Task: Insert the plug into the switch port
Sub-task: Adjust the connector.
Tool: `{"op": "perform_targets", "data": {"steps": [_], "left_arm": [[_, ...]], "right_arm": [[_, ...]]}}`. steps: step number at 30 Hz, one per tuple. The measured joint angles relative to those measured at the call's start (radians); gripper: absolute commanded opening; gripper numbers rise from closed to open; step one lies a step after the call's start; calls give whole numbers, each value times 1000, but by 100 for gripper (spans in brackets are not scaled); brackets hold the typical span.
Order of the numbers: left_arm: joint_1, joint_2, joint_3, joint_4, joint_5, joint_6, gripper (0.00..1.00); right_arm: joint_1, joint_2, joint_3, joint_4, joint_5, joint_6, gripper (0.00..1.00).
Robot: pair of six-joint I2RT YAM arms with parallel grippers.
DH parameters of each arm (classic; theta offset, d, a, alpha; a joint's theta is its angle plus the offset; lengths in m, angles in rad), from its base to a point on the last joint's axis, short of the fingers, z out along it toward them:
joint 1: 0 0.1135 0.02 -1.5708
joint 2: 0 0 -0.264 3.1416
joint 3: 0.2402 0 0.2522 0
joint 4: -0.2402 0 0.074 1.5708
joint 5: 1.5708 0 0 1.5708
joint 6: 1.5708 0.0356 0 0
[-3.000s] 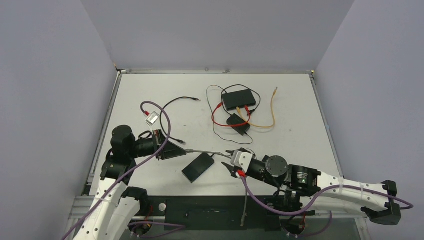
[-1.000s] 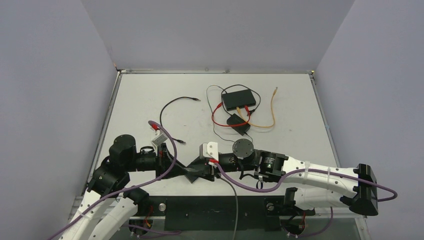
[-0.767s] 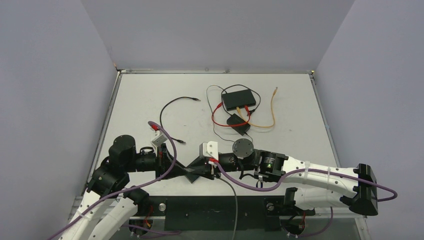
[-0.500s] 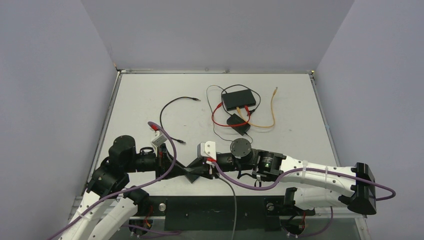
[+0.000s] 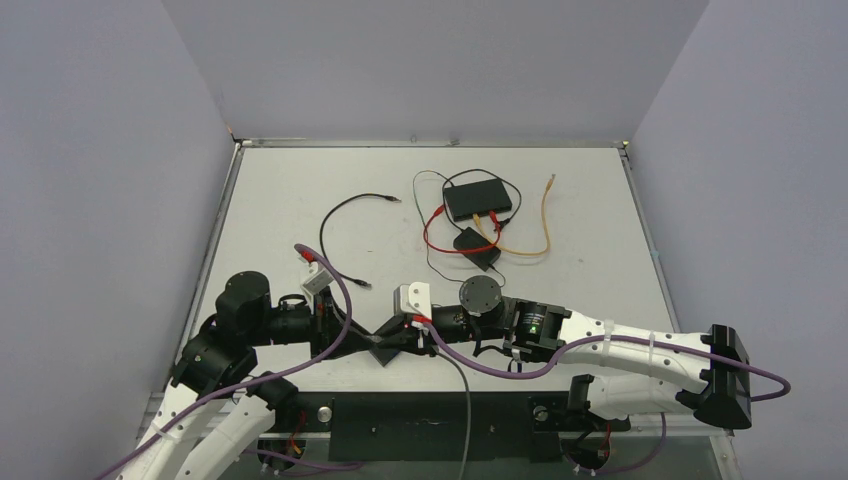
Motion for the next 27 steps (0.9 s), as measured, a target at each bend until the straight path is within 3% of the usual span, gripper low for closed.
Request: {"op": "perform_targets", "data": {"steps": [2,5,7,17,21,27], "left_arm": [[0,0,0,0,-7,-1,41],[0,0,1,0,-18,-7,53],[-1,0,2,0,-29,-9,58],[-1,34,2,4,-145,-68,60],[-1,52,-13,22,-195,-90,74],[-1,58,-32,37,-279,-118,85]], "right_arm": [[0,0,0,0,0,0,0],[0,0,0,0,1,-2,0],[0,0,0,0,5,-1,0],[0,-51,-78,-16,99,32,0],[0,-79,-127,-23,152,58,0],[11,-111,-205,-30,261,123,0]]}}
